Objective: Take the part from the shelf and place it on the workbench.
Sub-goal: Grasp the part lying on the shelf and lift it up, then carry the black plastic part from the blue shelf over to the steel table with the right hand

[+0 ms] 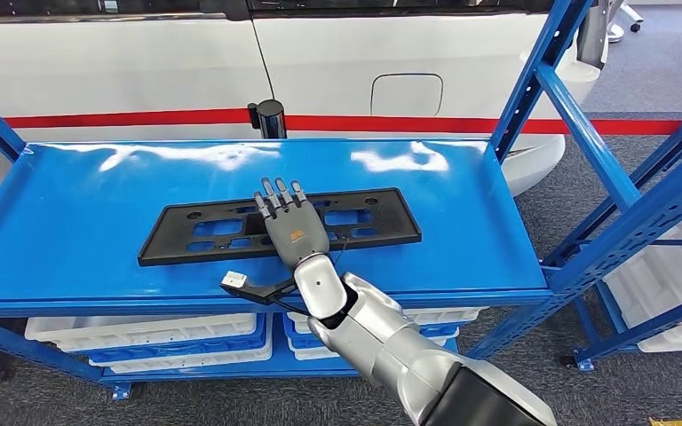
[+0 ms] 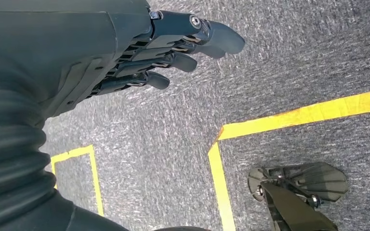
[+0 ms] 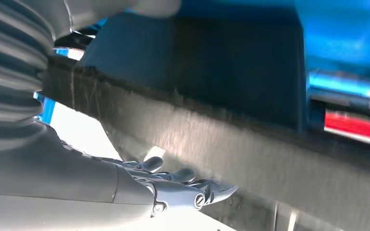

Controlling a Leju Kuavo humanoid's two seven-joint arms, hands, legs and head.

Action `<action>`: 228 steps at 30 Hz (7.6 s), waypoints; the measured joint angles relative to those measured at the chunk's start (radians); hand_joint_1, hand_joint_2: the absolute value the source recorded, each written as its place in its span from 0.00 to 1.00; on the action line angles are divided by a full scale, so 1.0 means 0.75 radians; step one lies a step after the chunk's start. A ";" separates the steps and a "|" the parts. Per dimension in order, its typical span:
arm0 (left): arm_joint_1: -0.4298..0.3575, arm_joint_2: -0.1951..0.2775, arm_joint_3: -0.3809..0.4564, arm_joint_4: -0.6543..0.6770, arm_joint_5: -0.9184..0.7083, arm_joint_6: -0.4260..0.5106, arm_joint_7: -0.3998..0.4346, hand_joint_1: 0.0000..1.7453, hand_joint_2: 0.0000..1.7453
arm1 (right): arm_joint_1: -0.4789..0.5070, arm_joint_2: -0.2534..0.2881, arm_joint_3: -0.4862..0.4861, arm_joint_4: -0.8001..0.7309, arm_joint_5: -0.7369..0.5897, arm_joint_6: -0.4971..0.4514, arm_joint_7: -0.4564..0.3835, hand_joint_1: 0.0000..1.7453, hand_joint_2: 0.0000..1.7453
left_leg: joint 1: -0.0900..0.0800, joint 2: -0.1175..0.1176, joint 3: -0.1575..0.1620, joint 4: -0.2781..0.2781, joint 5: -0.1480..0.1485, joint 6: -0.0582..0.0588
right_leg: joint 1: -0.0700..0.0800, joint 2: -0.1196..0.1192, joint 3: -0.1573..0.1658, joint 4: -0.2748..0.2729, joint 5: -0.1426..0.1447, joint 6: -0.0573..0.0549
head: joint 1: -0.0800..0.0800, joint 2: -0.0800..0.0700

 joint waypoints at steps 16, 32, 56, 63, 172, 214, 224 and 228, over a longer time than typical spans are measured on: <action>0.006 0.000 0.042 0.000 -0.001 0.004 -0.020 0.00 1.00 | -0.001 0.002 0.129 -0.055 -0.130 0.147 -0.039 1.00 1.00 | 0.000 0.001 -0.001 0.000 0.000 0.000 | 0.000 0.000 0.011 0.001 0.000 0.000 | 0.000 0.000; 0.008 -0.002 0.042 0.000 -0.095 0.110 -0.098 0.00 0.25 | 0.107 -0.055 -0.080 -0.290 -0.346 -0.463 -0.376 1.00 1.00 | 0.000 0.000 -0.004 0.000 0.000 0.000 | 0.000 0.000 0.008 0.000 0.000 0.000 | 0.000 0.000; 0.023 -0.012 0.073 0.001 -0.068 0.049 -0.297 0.00 1.00 | 0.526 -0.367 -0.276 -1.587 -1.387 -0.324 -1.055 1.00 1.00 | 0.000 0.001 -0.009 0.000 0.000 0.000 | 0.000 0.000 0.003 0.000 0.000 0.001 | 0.000 0.000; 0.024 -0.011 0.087 0.001 -0.065 0.058 -0.302 0.00 1.00 | 0.544 -0.413 -0.275 -1.645 -1.571 -0.192 -1.087 1.00 1.00 | 0.000 0.000 -0.009 0.000 0.000 0.000 | 0.000 0.000 0.003 0.000 0.001 0.001 | 0.000 0.000; 0.010 -0.016 0.180 0.000 -0.059 0.043 -0.291 0.00 1.00 | 0.619 -0.504 -0.301 -1.668 -1.782 -0.117 -1.008 1.00 1.00 | -0.016 0.005 0.011 -0.022 -0.004 0.008 | -0.015 -0.009 -0.143 0.017 0.129 0.007 | 0.006 0.000; 0.005 -0.020 0.181 0.000 -0.078 0.035 -0.302 0.00 1.00 | 0.658 -0.523 -0.316 -1.699 -1.735 -0.144 -1.043 1.00 1.00 | -0.015 0.008 -0.130 -0.001 0.106 0.030 | -0.003 -0.011 -0.041 0.090 -0.008 0.024 | 0.019 0.000; 0.008 -0.024 0.183 0.001 -0.080 0.037 -0.302 0.00 1.00 | 0.663 -0.504 -0.317 -1.720 -1.711 -0.174 -1.056 1.00 1.00 | -0.004 0.010 -0.203 0.311 -0.126 -0.039 | -0.011 -0.014 -0.069 -0.023 0.089 -0.048 | 0.015 0.000; 0.006 -0.023 0.184 0.001 -0.080 0.037 -0.302 0.00 1.00 | 0.670 -0.503 -0.317 -1.720 -1.716 -0.175 -1.056 1.00 1.00 | 0.006 0.009 -0.025 0.161 -0.049 -0.052 | -0.013 -0.015 -0.125 0.000 0.118 -0.029 | 0.013 0.000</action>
